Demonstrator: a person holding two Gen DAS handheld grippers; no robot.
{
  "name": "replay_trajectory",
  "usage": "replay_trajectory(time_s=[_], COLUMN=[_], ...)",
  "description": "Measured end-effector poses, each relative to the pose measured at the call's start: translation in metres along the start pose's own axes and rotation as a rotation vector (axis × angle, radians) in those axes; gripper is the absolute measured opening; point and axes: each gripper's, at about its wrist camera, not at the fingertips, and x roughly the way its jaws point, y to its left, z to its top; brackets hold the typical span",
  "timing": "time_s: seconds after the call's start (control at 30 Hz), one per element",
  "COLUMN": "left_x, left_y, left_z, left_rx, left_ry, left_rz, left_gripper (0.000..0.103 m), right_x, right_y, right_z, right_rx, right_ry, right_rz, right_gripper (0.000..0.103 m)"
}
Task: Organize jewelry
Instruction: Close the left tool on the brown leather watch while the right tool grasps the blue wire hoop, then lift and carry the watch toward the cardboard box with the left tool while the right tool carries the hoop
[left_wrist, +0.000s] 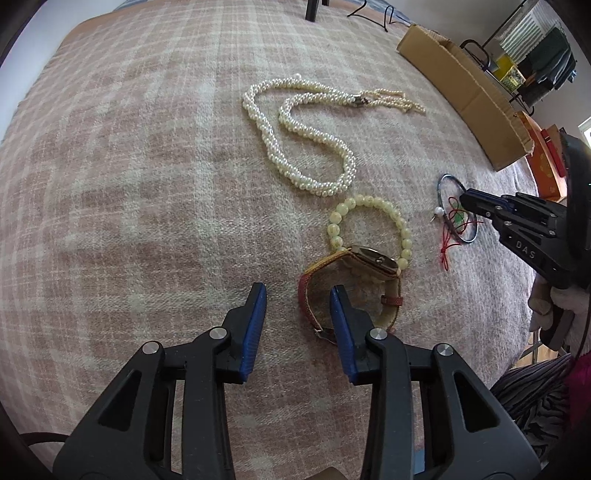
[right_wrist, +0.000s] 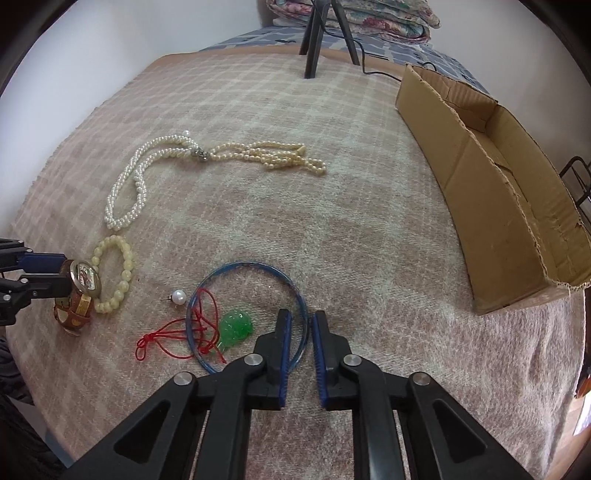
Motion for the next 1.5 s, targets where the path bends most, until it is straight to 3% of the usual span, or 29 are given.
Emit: replay_trajectory(time_s=[0.27,0.63,0.97,1.17,1.5], left_x=[0.004,-0.009,-0.015,-0.019,-0.043], left_y=[0.000,0.002,-0.001,-0.004,-0.002], left_z=[0.002,-0.001,-0.001,-0.003,0.001], left_rx=[0.003,0.008,0.014,0.026,0.003], left_ry=[-0.011,-0.053,-0.083,-0.100,-0.177], left_rz=[0.004,0.008,0.012,0.025,0.014], left_gripper=[0.006,0.005,0.004,0.004,0.004], right_x=[-0.001,-0.025,-0.056,-0.061,-0.081], right_y=[0.000,0.027,0.071,0.091,0.082], right_z=[-0.001,-0.002,-0.009,-0.014,-0.007], right_rx=[0.006,-0.118,-0.366,-0.465,-0.397], right_ry=[-0.015,-0.100,-0.262,-0.316,-0.368], right_rz=[0.021,-0.057,-0.252,-0.328,-0.300], right_gripper=[0.002,0.001,0.001,0.001,0.001])
